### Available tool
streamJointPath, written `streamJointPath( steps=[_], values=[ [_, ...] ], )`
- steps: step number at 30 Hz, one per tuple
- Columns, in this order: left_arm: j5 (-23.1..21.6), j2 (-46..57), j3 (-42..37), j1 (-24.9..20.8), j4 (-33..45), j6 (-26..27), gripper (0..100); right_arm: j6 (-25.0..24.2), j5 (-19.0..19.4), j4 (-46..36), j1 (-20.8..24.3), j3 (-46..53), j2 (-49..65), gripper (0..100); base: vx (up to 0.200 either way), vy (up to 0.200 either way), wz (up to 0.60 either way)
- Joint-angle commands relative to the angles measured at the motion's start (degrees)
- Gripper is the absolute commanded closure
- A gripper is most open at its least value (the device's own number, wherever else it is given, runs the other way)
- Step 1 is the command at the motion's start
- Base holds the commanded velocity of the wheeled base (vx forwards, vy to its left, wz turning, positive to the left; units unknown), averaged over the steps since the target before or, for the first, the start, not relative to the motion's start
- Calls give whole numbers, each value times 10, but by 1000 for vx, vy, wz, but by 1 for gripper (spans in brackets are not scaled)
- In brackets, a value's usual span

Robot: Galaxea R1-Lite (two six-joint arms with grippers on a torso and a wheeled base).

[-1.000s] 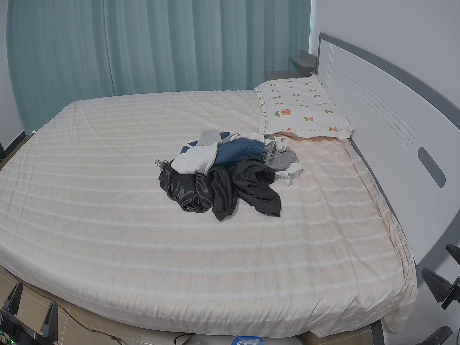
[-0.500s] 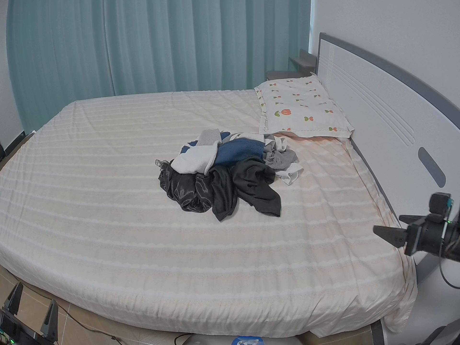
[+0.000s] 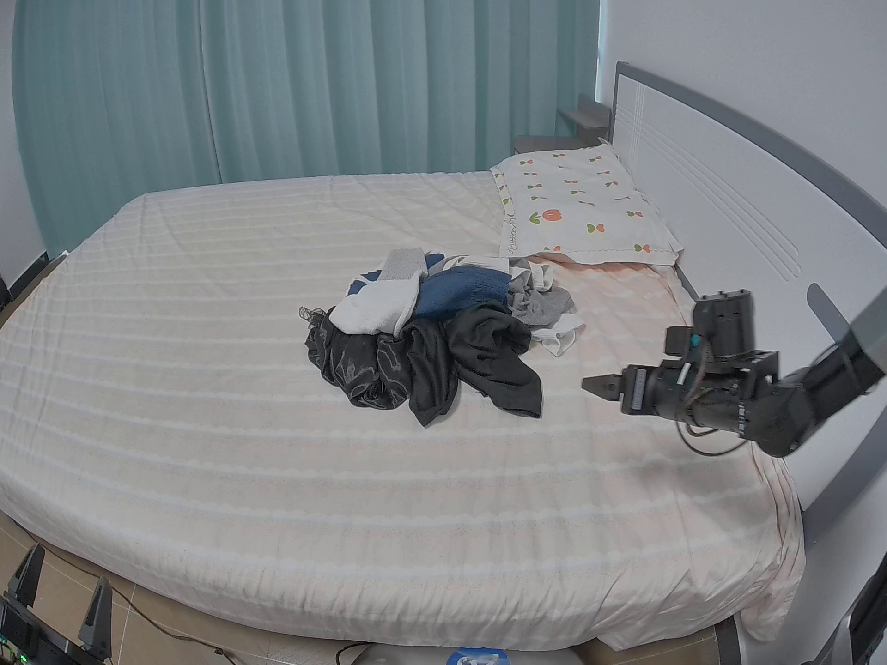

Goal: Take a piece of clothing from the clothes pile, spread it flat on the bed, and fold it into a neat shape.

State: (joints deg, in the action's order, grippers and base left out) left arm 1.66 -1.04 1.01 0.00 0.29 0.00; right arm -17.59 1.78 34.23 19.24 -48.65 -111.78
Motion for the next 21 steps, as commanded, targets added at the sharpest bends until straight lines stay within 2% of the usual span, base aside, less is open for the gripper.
streamJointPath(
  steps=[1,8,15,21],
  values=[
    [0,10,-10,0,0,0,0,-38,-45,20,43,-191,-252,0,0,0,0],
    [-1,10,-10,0,1,0,0,-44,-45,-8,46,-262,-310,0,0,0,0],
    [0,10,-10,0,0,0,0,-91,-46,-80,44,-419,-387,0,0,0,0],
    [0,10,-10,0,0,0,0,-96,-46,-138,44,-506,-421,0,0,0,0]
  ],
)
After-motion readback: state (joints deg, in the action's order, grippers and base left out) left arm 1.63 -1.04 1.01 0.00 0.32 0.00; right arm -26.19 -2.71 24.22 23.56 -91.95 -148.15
